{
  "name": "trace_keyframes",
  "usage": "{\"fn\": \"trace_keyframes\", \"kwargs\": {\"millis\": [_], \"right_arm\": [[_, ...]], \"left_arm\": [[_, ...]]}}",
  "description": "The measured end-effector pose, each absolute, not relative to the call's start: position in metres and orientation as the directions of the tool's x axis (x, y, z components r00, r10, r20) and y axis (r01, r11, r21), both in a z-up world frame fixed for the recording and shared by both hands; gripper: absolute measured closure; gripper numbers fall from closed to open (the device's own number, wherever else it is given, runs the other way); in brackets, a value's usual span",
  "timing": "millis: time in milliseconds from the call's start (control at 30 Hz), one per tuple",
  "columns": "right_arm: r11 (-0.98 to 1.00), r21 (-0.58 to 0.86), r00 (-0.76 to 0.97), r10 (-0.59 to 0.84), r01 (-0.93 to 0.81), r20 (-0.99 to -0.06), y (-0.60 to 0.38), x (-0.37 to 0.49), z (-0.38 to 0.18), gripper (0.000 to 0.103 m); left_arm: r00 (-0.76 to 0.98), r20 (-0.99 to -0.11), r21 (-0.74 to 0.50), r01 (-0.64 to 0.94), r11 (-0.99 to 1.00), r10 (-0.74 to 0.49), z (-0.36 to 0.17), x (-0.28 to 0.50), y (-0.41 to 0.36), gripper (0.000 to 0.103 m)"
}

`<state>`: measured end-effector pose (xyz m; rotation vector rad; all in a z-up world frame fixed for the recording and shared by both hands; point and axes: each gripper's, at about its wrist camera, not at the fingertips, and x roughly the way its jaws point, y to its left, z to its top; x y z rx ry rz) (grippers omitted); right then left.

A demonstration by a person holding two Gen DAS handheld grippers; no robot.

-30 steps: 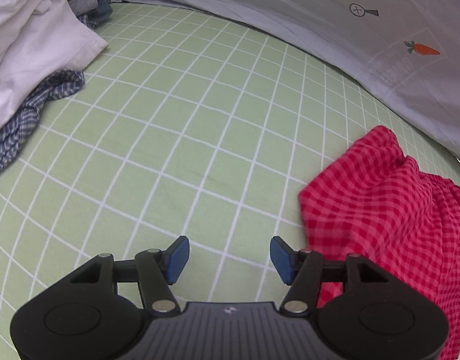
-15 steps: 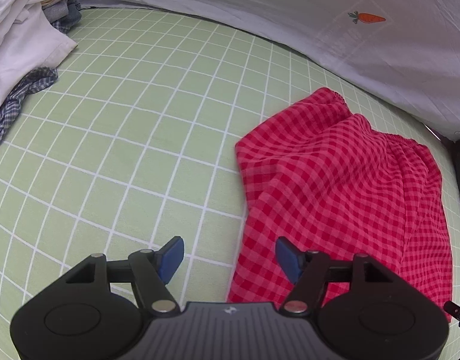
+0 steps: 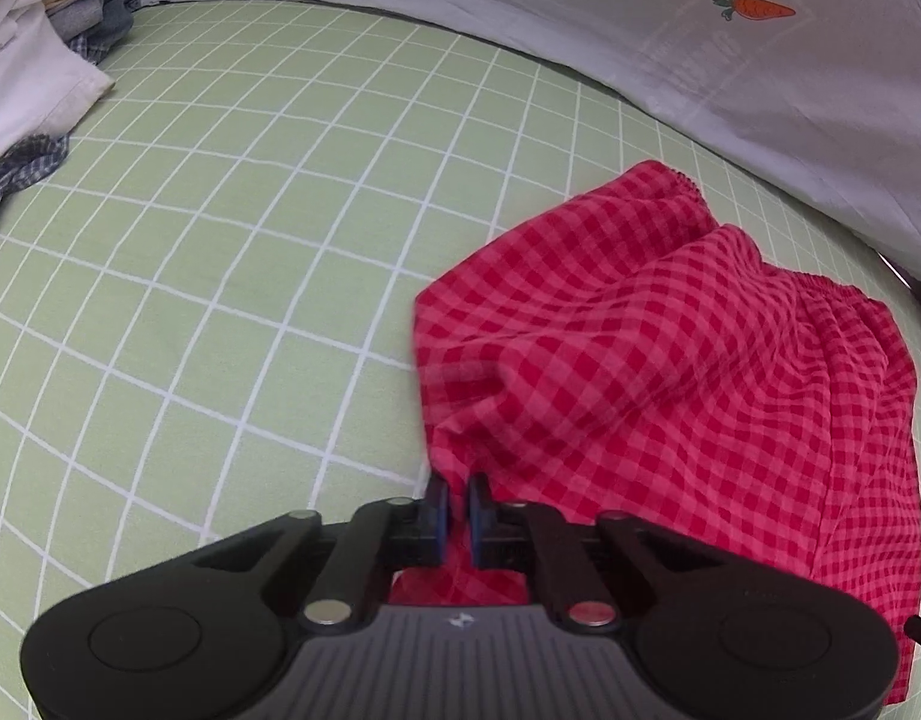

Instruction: Fold clothes

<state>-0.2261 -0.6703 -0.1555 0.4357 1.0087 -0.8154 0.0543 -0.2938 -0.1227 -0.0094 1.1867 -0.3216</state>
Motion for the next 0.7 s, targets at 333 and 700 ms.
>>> {"fn": "trace_keyframes", "kwargs": {"millis": [333,700], "right_arm": [[0.560,0.011,0.270,-0.382,0.829,-0.884,-0.662,-0.240,-0.164,0.001],[0.531,0.004,0.252,-0.395,0.847,-0.884,-0.663,-0.247,-0.162,0.001]], "left_arm": [[0.257,-0.803,-0.215,0.717,0.663,-0.538,-0.079,0.011,-0.436,0.086],[0.364,-0.734,-0.358,0.508,0.783,-0.573,-0.054,0.029,-0.345,0.050]]}}
